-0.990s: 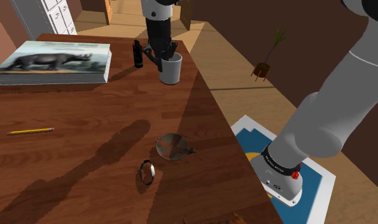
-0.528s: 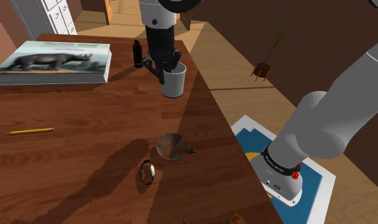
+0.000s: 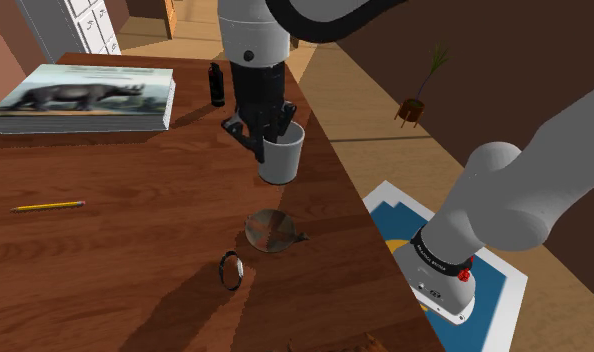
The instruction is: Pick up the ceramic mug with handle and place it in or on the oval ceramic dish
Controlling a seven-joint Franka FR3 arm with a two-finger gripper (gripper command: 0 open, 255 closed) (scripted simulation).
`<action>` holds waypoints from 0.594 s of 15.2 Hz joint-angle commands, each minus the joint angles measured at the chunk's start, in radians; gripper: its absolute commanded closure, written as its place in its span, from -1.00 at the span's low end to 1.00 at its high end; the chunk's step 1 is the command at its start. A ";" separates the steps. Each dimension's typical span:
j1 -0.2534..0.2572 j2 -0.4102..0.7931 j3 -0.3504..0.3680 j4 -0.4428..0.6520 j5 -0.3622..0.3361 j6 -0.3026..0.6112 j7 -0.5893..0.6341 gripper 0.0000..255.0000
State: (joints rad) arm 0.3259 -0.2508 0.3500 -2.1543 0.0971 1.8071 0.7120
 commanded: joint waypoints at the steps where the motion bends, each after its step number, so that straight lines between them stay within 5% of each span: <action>1: 0.025 -0.028 0.030 -0.020 0.023 -0.004 0.046 1.00; 9: 0.041 -0.025 0.056 -0.094 0.036 0.075 0.074 1.00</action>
State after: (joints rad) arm 0.3659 -0.2778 0.4034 -2.2335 0.1320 1.8648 0.7841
